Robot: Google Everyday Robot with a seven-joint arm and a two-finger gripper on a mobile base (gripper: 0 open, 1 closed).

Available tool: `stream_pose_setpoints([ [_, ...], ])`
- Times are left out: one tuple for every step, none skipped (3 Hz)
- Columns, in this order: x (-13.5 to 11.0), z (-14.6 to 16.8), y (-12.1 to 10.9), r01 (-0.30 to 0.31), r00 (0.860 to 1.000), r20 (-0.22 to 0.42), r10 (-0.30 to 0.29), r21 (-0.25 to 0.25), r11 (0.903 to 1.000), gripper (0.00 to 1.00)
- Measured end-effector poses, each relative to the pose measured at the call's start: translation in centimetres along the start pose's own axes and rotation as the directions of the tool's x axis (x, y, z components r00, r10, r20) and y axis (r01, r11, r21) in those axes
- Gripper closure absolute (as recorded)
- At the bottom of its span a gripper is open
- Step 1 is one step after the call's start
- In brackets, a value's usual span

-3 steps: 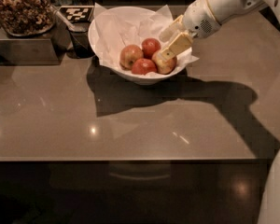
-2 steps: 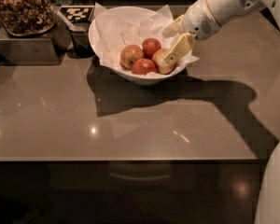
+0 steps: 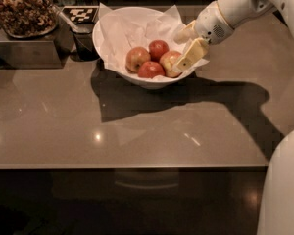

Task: Pick apple from white bowl

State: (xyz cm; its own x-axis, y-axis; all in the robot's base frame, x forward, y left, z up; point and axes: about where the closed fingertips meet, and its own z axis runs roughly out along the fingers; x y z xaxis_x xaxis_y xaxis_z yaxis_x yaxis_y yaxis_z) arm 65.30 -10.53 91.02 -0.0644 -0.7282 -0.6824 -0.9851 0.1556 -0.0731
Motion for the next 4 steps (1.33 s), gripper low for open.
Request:
stream_pose_setpoints([
  [0.4,0.3,-0.3,-0.006,1.0,0.005,0.006,-0.001,1.0,0.22],
  [0.4,0.4,-0.8,-0.02,0.999,0.037,0.019,0.02,0.9996,0.22],
  [0.2,0.7,-1.1,-0.025,0.998,0.057,0.023,0.032,0.9992,0.22],
  [0.2,1.3,-1.1,-0.034,0.997,0.075,0.031,0.03,0.999,0.22],
])
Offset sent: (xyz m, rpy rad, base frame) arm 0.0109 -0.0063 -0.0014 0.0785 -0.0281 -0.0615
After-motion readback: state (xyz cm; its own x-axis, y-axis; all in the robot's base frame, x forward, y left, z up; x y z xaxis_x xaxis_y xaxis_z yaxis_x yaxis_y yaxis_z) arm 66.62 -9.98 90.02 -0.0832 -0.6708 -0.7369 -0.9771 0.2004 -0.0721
